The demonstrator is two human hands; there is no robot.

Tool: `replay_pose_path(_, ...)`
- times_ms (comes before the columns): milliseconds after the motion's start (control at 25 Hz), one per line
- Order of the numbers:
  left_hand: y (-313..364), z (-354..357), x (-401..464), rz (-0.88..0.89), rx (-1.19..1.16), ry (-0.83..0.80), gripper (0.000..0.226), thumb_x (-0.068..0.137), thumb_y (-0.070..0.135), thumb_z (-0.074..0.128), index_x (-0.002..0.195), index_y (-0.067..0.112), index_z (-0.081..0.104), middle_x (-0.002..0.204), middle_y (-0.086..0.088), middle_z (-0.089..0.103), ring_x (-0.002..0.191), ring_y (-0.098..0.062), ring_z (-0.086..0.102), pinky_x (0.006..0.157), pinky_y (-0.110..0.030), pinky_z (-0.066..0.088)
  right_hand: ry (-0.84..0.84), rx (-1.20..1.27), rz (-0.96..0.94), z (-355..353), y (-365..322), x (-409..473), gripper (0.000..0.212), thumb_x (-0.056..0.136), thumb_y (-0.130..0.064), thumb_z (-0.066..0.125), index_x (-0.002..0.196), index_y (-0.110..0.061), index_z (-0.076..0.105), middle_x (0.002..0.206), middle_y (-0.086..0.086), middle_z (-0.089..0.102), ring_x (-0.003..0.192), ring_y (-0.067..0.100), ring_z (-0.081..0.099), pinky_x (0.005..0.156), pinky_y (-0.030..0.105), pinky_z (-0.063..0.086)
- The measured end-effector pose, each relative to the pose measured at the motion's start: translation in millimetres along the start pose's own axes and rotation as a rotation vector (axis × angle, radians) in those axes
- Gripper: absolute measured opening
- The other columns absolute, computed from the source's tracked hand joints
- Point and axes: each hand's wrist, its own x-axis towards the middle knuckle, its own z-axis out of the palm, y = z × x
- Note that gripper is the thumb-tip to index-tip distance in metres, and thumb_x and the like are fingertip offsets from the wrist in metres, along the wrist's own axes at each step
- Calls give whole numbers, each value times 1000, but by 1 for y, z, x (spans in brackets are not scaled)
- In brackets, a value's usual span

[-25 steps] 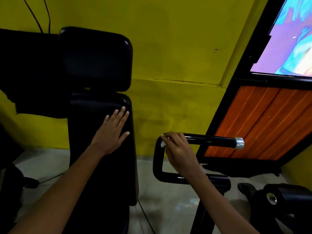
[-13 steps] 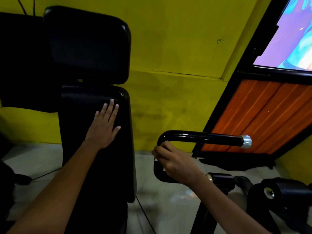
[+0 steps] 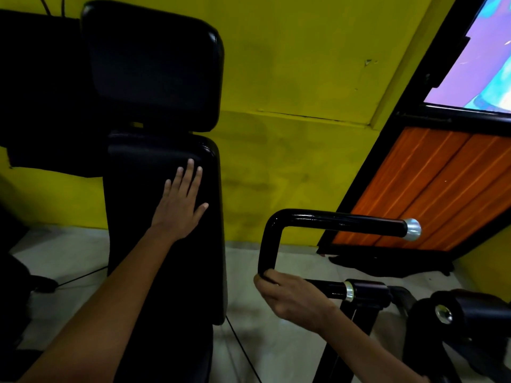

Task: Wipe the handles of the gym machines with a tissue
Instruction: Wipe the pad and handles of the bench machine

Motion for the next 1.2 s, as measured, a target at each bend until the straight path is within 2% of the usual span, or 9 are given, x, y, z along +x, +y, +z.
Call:
replay_pose_path(240, 4, 1, -1, -16, -9, -10, 84, 96, 43, 46, 151, 13, -10, 157, -7, -24, 147, -31, -5, 116, -51, 10, -84, -127, -136, -9, 3, 4, 16, 94, -9, 52, 96, -3, 66, 107, 4, 53, 94, 22, 46, 66, 27, 52)
replay_pose_path(360, 4, 2, -1, -18, 0, -9, 84, 96, 43, 46, 151, 13, -9, 156, -7, -24, 147, -31, -4, 116, -51, 10, 17, 56, 74, -25, 12, 19, 20, 96, -14, 46, 99, -2, 61, 102, 5, 49, 86, 23, 49, 61, 30, 50)
replay_pose_path(520, 5, 4, -4, -15, -2, -24, 84, 95, 43, 47, 152, 13, -7, 157, -8, -23, 147, -33, -2, 116, -53, 11, 250, -9, 321, -56, 39, 43, 24, 93, -13, 48, 95, 6, 63, 97, 12, 52, 88, 25, 44, 58, 31, 44)
replay_pose_path(680, 6, 4, -6, -16, 17, -34, 83, 96, 43, 47, 152, 13, -7, 157, -8, -23, 147, -33, -1, 116, -53, 11, 294, -53, 542, -67, 45, 45, 16, 87, -3, 59, 101, 0, 66, 101, 13, 59, 90, 30, 51, 70, 35, 45)
replay_pose_path(800, 7, 4, -6, -19, 17, -35, 83, 96, 43, 45, 152, 13, -9, 156, -8, -25, 147, -33, -3, 116, -52, 10, 292, -131, 571, -66, 46, 54, 16, 91, -14, 52, 95, -7, 66, 93, 9, 65, 90, 30, 58, 86, 40, 40)
replay_pose_path(880, 8, 4, -6, -17, -1, -38, 83, 96, 43, 46, 152, 13, -8, 156, -8, -24, 147, -33, -2, 116, -52, 10, 267, -174, 514, -63, 46, 62, 24, 94, -17, 43, 89, -9, 65, 84, 8, 65, 87, 28, 61, 102, 46, 36)
replay_pose_path(960, 9, 3, -6, -18, -2, -36, 83, 96, 43, 46, 152, 12, -8, 156, -9, -25, 147, -34, -2, 116, -52, 10, 222, -227, 385, -57, 45, 64, 24, 93, -14, 42, 85, -7, 63, 76, 8, 61, 80, 26, 60, 111, 52, 29)
replay_pose_path(1040, 9, 3, -7, -22, 0, -41, 83, 96, 43, 45, 152, 13, -9, 156, -9, -26, 147, -33, -3, 116, -51, 9, 135, -283, 255, -51, 40, 62, 18, 92, -9, 45, 85, -5, 61, 74, 10, 58, 80, 29, 58, 113, 56, 21)
replay_pose_path(1200, 11, 3, -7, -23, -22, -31, 84, 96, 43, 46, 152, 13, -9, 156, -7, -26, 147, -33, -3, 116, -51, 8, -28, -404, 60, -33, 19, 50, 25, 94, -6, 38, 88, -3, 62, 78, 14, 59, 92, 35, 59, 115, 57, 12)
